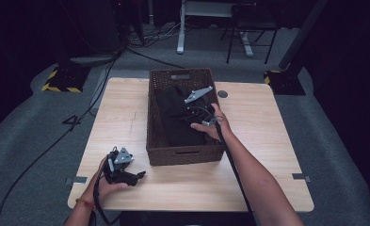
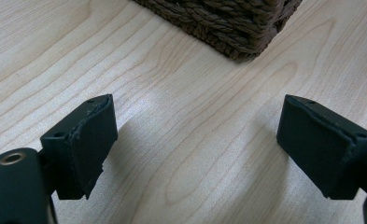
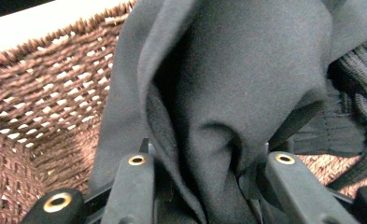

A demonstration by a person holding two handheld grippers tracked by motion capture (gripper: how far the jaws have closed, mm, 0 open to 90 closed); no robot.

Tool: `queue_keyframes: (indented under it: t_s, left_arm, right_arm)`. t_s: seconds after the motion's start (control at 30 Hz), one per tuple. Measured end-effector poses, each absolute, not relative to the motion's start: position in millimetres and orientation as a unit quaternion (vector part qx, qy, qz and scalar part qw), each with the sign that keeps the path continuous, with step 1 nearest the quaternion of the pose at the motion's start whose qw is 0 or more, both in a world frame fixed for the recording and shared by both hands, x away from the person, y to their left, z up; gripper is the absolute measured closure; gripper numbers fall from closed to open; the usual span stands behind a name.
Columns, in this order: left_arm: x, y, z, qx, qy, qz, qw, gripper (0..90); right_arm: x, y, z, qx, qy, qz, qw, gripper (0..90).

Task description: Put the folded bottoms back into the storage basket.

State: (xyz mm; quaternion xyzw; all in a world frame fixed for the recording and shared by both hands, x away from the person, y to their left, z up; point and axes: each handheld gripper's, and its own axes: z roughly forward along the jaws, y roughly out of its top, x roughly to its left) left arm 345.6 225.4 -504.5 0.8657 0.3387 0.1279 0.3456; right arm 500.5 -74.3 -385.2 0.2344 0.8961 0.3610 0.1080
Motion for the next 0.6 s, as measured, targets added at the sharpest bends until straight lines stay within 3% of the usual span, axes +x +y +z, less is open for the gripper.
queue_keyframes:
  t_s: [0.23,0.37,0.6]
  left_arm:
    - [345.5,225.4,-504.5,0.866,0.339,0.127,0.345,12.6]
    - [345.6,225.4,-504.5,0.866,0.339,0.128,0.346,12.6]
    - [345.5,225.3,-504.6,0.866,0.339,0.127,0.346,12.6]
  right_arm:
    - [502.8,-73.8,-387.5,0.257,0.899,0.334,0.117,63.5]
    - [506.3,-75.7,-387.4,0.287,0.89,0.327,0.138,51.7]
    - [508.8,-79.9,-387.7,0.298,0.883,0.334,0.136,42.1]
